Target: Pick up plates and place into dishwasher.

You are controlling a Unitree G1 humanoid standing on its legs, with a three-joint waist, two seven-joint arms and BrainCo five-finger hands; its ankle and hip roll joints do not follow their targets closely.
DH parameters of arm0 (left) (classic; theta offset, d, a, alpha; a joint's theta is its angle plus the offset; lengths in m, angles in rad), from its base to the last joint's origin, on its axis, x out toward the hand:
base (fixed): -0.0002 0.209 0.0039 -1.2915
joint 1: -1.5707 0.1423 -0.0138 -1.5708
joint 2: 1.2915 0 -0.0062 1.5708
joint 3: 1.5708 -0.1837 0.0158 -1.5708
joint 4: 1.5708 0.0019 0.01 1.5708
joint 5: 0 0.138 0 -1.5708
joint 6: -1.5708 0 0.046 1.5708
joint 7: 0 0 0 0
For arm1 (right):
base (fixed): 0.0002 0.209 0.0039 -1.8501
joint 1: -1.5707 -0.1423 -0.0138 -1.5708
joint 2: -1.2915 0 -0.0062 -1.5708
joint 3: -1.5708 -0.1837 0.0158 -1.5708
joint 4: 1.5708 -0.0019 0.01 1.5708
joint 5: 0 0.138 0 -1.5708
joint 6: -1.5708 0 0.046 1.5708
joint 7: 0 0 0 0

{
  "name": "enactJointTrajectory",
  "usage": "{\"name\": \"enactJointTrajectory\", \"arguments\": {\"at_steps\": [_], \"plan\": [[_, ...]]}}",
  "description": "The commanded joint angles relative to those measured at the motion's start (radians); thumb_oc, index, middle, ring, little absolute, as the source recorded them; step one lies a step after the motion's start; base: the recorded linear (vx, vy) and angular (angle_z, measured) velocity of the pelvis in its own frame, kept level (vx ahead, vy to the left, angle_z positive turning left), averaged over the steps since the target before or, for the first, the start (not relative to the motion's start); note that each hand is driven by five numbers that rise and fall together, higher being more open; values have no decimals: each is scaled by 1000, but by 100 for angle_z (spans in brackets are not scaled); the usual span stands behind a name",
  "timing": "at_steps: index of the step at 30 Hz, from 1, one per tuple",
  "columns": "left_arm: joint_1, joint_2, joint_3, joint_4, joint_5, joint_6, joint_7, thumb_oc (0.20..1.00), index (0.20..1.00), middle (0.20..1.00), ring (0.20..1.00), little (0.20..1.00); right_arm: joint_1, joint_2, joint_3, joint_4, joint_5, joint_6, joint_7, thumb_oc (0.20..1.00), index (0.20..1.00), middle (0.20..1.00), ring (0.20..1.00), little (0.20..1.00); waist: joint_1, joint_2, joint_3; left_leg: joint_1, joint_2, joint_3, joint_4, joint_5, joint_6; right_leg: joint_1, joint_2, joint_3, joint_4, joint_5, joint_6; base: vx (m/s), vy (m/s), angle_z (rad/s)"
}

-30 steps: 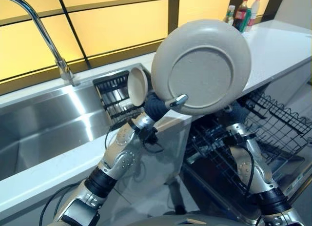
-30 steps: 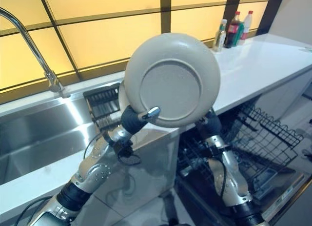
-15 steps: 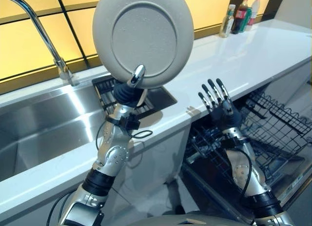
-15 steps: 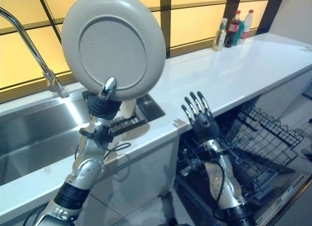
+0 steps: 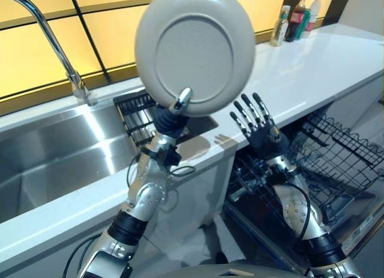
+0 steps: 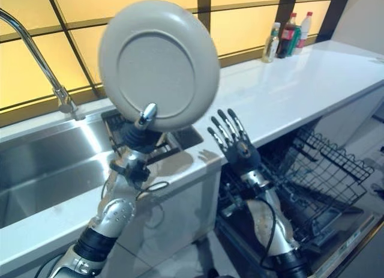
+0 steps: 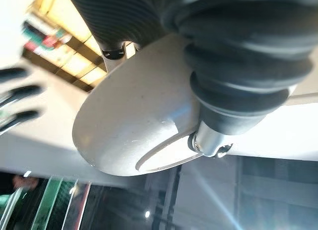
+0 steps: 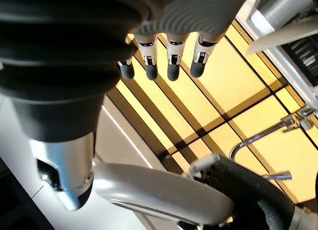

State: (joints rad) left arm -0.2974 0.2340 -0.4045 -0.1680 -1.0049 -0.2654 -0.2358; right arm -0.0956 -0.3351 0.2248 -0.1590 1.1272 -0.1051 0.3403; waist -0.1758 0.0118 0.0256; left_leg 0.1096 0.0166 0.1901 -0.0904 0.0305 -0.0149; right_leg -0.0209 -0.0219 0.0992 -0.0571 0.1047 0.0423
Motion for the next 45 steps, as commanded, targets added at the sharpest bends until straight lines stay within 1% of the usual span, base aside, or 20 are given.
{"name": "enactJointTrajectory", "arguments": {"at_steps": [1,8,15,23,25,26,29,30,32,34,37,42,43,45], "plan": [[-57,-9,-22,47,-6,-16,-38,200,200,200,200,200,-89,17,-7,-98,26,0,-3,1000,1000,1000,1000,1000,10,-27,-21,-41,-2,-40,3,-36,43,6,-45,-36,81,-58,69,0,0,0],[-70,-3,-49,60,25,-8,-48,200,200,200,200,200,-129,11,15,-106,19,12,-45,1000,1000,1000,1000,1000,12,-26,-23,-40,1,-36,3,-34,43,7,-45,-31,79,-56,70,0,0,0],[-64,11,-52,71,55,-2,-36,200,200,200,200,200,-143,10,9,-137,46,13,-28,1000,1000,1000,1000,1000,17,-25,-23,-39,1,-41,3,-33,44,8,-44,-33,83,-58,70,0,0,0],[-62,37,-55,116,231,-11,23,200,200,200,200,200,-152,5,-10,-165,57,21,-21,1000,1000,1000,1000,1000,20,-25,-22,-41,0,-45,3,-33,47,7,-45,-34,83,-59,70,0,0,0],[-62,49,-62,137,314,-20,66,200,200,200,200,200,-151,2,-15,-166,49,23,-12,1000,1000,1000,1000,1000,19,-26,-22,-41,0,-46,3,-32,47,7,-44,-34,82,-58,71,0,0,0],[-63,54,-64,147,329,-21,76,200,200,200,200,200,-152,-1,-18,-165,47,23,-9,1000,1000,1000,1000,1000,19,-26,-21,-41,0,-48,3,-32,47,7,-44,-33,82,-58,71,0,0,0],[-58,56,-60,184,344,-28,65,200,200,200,200,200,-149,-7,-30,-170,38,35,-1,1000,1000,1000,1000,1000,18,-27,-22,-41,1,-48,3,-32,48,5,-43,-31,84,-59,71,0,0,0],[-55,56,-61,192,352,-40,68,200,200,200,200,200,-147,-10,-33,-171,35,37,4,1000,1000,1000,1000,1000,17,-28,-21,-42,1,-47,3,-31,48,4,-43,-28,84,-58,71,0,0,0],[-51,51,-62,196,323,-51,60,200,200,200,200,200,-144,-10,-34,-170,27,39,8,1000,1000,1000,1000,1000,16,-30,-18,-43,1,-47,3,-30,48,2,-42,-26,85,-57,71,0,0,0],[-53,44,-60,200,324,-65,62,200,200,200,200,200,-147,-9,-29,-166,28,38,5,1000,1000,1000,1000,1000,16,-32,-18,-44,2,-45,3,-30,48,2,-43,-26,85,-58,70,0,0,0],[-56,42,-58,183,345,-80,82,200,200,200,200,200,-146,-5,-30,-165,42,43,5,1000,1000,1000,1000,1000,15,-32,-14,-42,3,-43,3,-30,47,3,-43,-27,86,-59,71,0,0,0],[-53,47,-24,145,313,-103,109,200,200,200,200,200,-133,2,-37,-172,48,44,4,1000,1000,1000,1000,1000,20,-33,-15,-43,3,-47,3,-29,45,7,-45,-32,81,-57,70,0,0,0],[-49,47,-10,138,333,-113,131,200,200,200,200,200,-126,4,-40,-177,44,44,4,1000,1000,1000,1000,1000,22,-34,-16,-44,2,-49,3,-29,45,6,-45,-33,80,-55,69,0,0,0],[-46,48,3,128,355,-111,155,200,200,200,200,200,-118,1,-44,-185,39,42,6,1000,1000,1000,1000,1000,23,-34,-16,-46,2,-51,3,-27,44,5,-45,-34,80,-54,69,0,0,0]]}}
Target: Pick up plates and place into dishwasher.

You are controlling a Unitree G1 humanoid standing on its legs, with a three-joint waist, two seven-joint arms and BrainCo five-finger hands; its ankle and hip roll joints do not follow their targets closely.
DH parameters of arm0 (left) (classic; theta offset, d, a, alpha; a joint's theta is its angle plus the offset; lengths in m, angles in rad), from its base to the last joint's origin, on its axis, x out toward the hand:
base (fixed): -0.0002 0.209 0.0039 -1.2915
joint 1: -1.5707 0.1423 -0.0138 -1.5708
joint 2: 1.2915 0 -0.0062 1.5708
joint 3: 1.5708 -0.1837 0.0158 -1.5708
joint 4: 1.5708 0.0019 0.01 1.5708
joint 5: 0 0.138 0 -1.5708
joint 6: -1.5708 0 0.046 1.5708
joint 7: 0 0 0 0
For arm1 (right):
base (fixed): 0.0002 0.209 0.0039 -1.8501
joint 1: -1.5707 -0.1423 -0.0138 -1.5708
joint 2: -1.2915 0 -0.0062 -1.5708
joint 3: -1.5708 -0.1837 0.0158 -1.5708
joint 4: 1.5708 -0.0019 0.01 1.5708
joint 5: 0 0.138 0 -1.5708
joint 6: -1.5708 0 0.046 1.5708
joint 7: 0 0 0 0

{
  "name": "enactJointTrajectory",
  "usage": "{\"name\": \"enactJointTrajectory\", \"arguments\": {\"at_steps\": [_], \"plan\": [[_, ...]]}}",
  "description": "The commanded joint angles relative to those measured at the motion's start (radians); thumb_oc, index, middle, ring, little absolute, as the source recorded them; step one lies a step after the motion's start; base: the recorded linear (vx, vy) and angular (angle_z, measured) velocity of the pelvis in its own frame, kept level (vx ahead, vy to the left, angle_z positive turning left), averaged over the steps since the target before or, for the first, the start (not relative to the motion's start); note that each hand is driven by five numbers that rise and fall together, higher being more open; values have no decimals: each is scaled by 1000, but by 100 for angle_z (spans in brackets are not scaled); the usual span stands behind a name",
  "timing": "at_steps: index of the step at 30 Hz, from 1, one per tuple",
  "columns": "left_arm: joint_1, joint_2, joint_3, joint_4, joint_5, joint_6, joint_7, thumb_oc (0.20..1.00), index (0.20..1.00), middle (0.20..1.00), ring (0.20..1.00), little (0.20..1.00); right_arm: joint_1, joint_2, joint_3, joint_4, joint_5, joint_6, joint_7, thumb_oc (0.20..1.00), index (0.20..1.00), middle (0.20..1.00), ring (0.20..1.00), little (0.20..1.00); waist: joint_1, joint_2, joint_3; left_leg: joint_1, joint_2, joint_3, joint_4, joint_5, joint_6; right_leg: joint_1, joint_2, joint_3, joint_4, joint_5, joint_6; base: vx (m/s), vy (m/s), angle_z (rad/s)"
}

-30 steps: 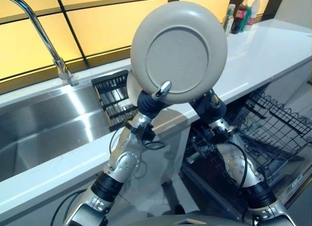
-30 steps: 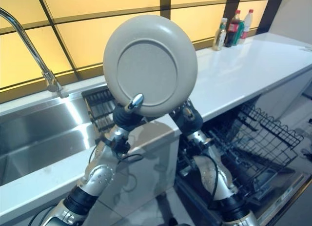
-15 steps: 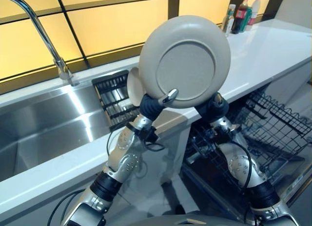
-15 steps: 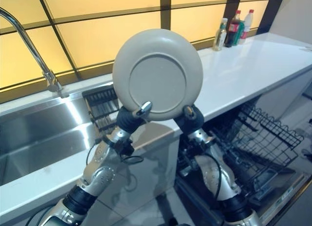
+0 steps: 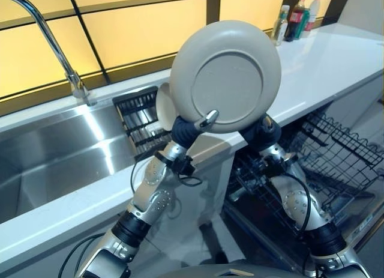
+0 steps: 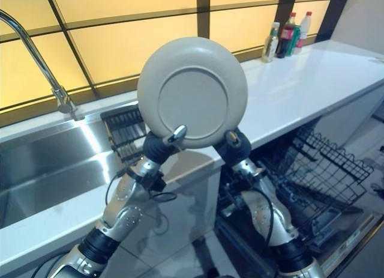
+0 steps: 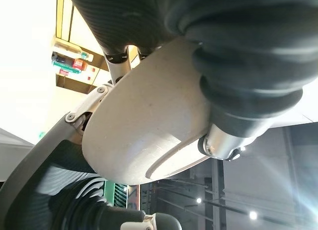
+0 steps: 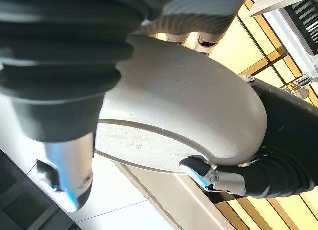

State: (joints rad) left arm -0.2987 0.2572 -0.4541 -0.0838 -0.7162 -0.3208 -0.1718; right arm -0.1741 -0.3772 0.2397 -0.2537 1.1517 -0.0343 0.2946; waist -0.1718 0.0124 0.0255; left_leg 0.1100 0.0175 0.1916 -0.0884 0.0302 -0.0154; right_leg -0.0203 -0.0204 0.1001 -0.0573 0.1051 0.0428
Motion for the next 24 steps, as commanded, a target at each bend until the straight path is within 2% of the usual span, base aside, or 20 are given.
{"name": "enactJointTrajectory", "arguments": {"at_steps": [1,7,9,10,24], "plan": [[-41,25,58,39,75,-48,98,200,200,200,200,200,-34,43,-60,-97,5,-30,52,1000,1000,1000,1000,1000,20,-35,-16,-48,0,-54,2,-26,45,3,-47,-35,81,-55,68,0,0,0],[-36,24,45,58,164,-21,139,200,200,200,200,200,-42,35,-54,-107,-28,-22,66,1000,1000,1000,1000,1000,22,-36,-14,-48,-2,-59,4,-29,47,4,-48,-38,83,-58,67,0,0,0],[-39,22,36,70,157,-21,132,200,200,200,200,200,-47,34,-48,-107,-44,-30,87,310,310,310,310,310,23,-37,-15,-48,-2,-60,3,-29,47,5,-49,-39,81,-57,67,0,0,0],[-39,21,33,76,150,-23,126,200,200,200,200,200,-49,32,-45,-106,-52,-34,92,200,200,200,200,200,23,-37,-16,-47,-2,-60,3,-29,47,7,-50,-39,81,-58,67,0,0,0],[-42,11,27,77,143,-25,136,200,200,200,200,200,-52,38,-50,-111,-42,-16,130,200,200,200,200,200,19,-38,-16,-45,-1,-55,3,-31,47,5,-48,-36,81,-58,68,0,0,0]]}}
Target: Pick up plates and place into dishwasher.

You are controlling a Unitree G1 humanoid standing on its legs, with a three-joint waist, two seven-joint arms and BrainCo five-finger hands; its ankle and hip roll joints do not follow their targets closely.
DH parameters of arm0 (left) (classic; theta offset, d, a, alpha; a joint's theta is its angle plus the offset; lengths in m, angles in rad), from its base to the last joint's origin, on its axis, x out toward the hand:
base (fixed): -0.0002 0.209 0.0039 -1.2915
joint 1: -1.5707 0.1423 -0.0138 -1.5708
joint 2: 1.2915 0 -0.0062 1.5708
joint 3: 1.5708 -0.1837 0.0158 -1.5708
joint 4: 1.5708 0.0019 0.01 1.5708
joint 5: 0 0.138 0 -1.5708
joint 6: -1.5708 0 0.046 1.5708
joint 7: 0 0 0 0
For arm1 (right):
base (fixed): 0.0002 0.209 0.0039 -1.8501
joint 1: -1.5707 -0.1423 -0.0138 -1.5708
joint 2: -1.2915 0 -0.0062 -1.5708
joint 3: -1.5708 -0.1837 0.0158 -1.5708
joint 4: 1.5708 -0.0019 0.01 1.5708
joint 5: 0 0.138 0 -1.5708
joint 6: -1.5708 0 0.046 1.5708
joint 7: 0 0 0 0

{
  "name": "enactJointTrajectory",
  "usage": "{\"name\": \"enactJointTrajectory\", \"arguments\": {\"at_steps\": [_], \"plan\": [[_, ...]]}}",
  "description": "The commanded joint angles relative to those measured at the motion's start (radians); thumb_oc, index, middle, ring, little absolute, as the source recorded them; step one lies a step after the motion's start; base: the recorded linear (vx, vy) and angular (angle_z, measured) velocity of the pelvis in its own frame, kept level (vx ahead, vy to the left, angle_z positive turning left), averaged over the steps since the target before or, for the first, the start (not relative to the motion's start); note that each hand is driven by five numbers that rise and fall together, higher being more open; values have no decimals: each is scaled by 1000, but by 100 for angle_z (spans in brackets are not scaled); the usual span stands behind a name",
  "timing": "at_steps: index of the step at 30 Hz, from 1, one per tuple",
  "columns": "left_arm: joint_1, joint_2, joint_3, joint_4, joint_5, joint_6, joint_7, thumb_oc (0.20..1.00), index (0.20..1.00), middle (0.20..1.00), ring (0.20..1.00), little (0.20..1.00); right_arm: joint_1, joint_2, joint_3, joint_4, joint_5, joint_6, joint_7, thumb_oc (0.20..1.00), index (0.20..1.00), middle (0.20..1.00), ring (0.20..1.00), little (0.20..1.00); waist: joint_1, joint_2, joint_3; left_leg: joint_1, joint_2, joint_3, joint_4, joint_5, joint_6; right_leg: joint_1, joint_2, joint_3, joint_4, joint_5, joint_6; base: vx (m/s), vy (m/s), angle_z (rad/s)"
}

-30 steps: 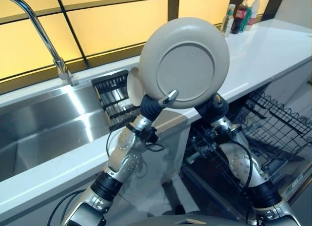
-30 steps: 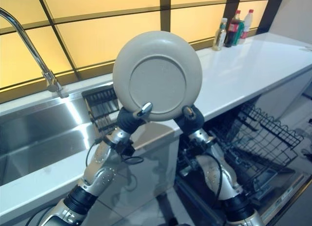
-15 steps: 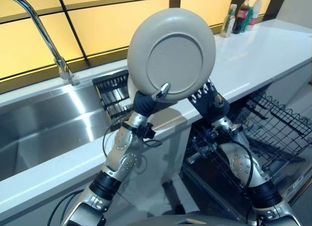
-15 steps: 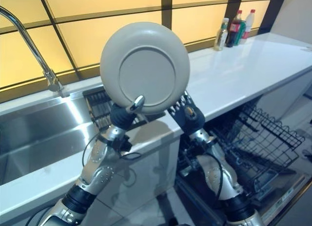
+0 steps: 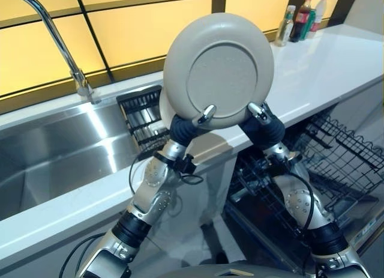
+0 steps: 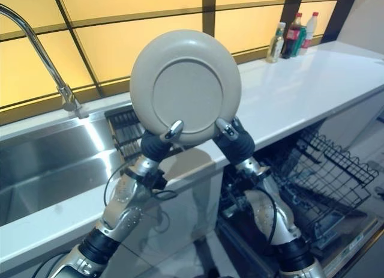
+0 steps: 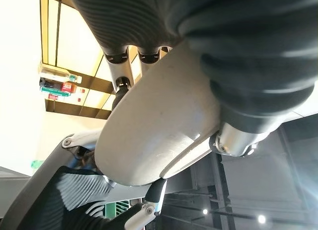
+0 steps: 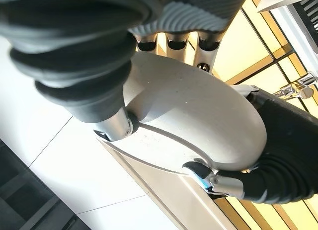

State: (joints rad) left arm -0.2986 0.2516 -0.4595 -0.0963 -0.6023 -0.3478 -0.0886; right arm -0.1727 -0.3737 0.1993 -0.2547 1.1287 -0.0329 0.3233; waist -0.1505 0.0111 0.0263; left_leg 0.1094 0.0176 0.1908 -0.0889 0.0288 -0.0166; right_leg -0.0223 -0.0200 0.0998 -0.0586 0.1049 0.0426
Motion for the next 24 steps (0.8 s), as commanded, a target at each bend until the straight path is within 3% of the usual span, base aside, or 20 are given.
{"name": "enactJointTrajectory", "arguments": {"at_steps": [1,8,9,10,24], "plan": [[-41,16,32,93,25,2,46,200,200,200,200,200,-55,36,-11,-110,-20,-15,102,200,200,200,200,200,-2,-37,-17,-45,-2,-55,4,-30,48,8,-49,-36,81,-57,68,0,0,0],[-43,16,19,97,17,9,36,200,200,200,200,200,-63,41,-4,-110,-17,7,120,200,200,200,200,200,-2,-35,-17,-45,-2,-55,5,-30,49,7,-50,-36,83,-58,69,0,0,0],[-42,16,19,96,16,10,34,200,200,200,200,200,-63,40,-3,-110,-18,11,123,322,322,322,322,322,-2,-35,-17,-45,-2,-55,5,-30,49,7,-50,-36,83,-58,69,0,0,0],[-41,16,19,95,12,14,30,200,200,200,200,200,-62,39,0,-110,-17,19,135,1000,1000,1000,1000,1000,-1,-35,-17,-45,-2,-54,5,-30,48,7,-50,-36,81,-58,69,0,0,0],[-22,-1,-4,168,-38,17,-13,200,200,200,200,200,-93,46,35,-112,24,61,190,1000,1000,1000,1000,1000,5,-41,-19,-44,-2,-54,7,-32,50,7,-51,-38,84,-59,69,0,0,0]]}}
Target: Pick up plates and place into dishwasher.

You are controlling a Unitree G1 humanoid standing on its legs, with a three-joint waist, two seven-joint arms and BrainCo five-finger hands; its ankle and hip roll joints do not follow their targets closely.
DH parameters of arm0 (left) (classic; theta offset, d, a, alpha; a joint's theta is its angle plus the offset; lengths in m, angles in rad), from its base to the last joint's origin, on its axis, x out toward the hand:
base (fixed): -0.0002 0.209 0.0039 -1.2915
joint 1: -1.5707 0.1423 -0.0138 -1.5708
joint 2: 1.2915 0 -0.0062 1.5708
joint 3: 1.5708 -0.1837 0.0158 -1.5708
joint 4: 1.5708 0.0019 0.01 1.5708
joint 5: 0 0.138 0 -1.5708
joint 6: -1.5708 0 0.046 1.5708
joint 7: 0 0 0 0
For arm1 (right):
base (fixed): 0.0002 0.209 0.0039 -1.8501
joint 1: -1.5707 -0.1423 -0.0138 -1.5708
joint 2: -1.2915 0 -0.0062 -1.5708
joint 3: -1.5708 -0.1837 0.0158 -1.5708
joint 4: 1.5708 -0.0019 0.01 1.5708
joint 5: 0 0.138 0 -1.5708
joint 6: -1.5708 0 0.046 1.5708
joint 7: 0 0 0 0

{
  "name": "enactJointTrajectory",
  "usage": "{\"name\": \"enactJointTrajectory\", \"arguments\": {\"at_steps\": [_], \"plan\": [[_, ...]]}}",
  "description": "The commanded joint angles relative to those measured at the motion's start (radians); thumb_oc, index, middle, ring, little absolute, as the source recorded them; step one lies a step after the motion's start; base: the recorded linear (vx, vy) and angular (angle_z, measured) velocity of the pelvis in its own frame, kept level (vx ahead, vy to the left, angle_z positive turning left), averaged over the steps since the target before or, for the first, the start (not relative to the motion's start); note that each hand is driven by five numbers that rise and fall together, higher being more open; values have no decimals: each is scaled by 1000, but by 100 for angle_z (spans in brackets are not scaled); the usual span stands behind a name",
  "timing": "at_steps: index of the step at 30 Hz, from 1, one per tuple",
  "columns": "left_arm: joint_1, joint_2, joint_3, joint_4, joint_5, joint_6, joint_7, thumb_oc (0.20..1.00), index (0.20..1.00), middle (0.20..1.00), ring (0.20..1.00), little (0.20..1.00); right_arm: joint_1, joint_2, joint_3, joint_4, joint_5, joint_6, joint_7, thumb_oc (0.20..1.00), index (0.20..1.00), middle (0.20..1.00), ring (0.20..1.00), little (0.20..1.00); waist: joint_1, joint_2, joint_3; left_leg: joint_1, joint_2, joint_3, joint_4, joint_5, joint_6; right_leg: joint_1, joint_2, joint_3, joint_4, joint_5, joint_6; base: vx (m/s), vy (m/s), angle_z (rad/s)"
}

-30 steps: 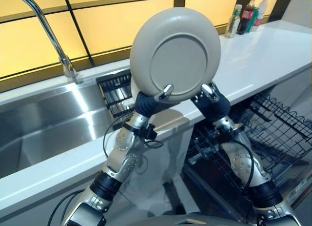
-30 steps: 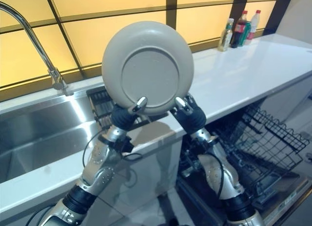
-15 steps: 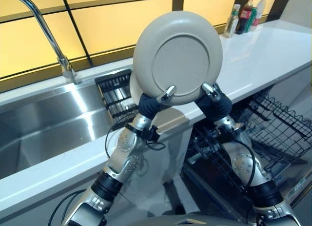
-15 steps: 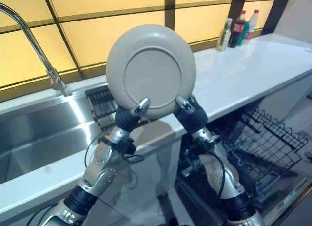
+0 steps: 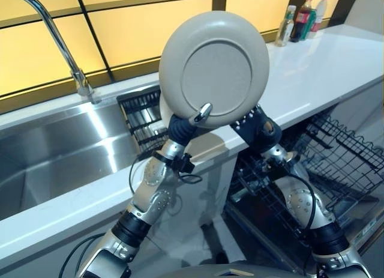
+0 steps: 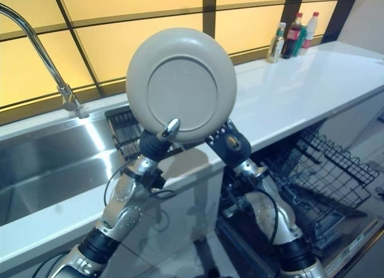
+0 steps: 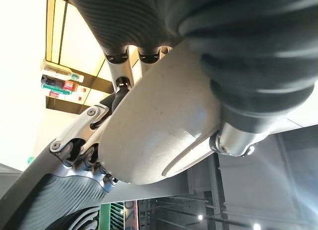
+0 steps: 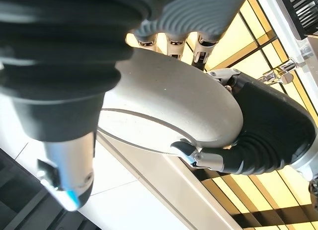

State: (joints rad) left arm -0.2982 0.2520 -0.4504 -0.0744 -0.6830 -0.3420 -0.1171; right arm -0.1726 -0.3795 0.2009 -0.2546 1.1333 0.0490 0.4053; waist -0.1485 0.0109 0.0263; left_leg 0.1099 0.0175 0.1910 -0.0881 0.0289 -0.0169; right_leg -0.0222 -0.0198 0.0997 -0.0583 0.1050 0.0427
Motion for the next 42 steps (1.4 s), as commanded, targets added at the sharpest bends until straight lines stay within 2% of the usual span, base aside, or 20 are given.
{"name": "enactJointTrajectory", "arguments": {"at_steps": [1,12,16,19,23,28,34,42], "plan": [[-22,-3,-14,154,46,9,15,200,200,200,200,200,-97,53,34,-112,22,-23,107,1000,1000,1000,1000,1000,2,-40,-19,-43,-2,-55,5,-32,50,7,-51,-37,84,-60,68,0,0,0],[-12,-6,-23,198,53,12,-2,200,200,200,200,200,-107,71,6,-118,59,-43,85,1000,1000,1000,1000,1000,2,-39,-21,-44,-2,-53,6,-35,51,6,-50,-33,83,-59,68,0,0,0],[-7,-12,-35,206,32,13,-31,200,200,200,200,200,-113,86,-3,-126,56,-30,62,1000,1000,1000,1000,1000,1,-38,-20,-44,-3,-53,7,-36,52,6,-50,-31,82,-57,69,0,0,0],[3,-16,-62,193,-8,7,-98,200,200,200,200,200,-125,89,-2,-124,70,-31,32,1000,1000,1000,1000,1000,2,-38,-21,-44,-2,-52,6,-37,52,5,-50,-32,80,-56,69,0,0,0],[8,-23,-102,188,-38,-1,-131,200,200,200,200,200,-149,113,2,-105,113,-43,-26,1000,1000,1000,1000,1000,5,-38,-20,-42,-1,-51,6,-37,52,10,-51,-38,76,-56,69,0,0,0],[25,-29,-137,168,-145,-17,-243,200,200,200,200,200,-161,135,11,-76,101,-59,-90,1000,1000,1000,1000,1000,10,-36,-24,-44,1,-55,5,-36,50,12,-51,-40,72,-55,67,0,0,0],[42,-46,-141,138,-333,40,-368,200,200,200,200,200,-153,133,35,-52,116,-76,-98,1000,1000,1000,1000,1000,13,-36,-27,-45,2,-58,4,-35,48,12,-51,-42,72,-55,65,0,0,0],[50,-25,-155,159,-245,31,-307,200,200,200,200,200,-158,102,51,-53,112,-62,-83,1000,1000,1000,1000,1000,11,-34,-28,-44,2,-61,1,-34,49,12,-52,-39,69,-53,66,0,0,0]]}}
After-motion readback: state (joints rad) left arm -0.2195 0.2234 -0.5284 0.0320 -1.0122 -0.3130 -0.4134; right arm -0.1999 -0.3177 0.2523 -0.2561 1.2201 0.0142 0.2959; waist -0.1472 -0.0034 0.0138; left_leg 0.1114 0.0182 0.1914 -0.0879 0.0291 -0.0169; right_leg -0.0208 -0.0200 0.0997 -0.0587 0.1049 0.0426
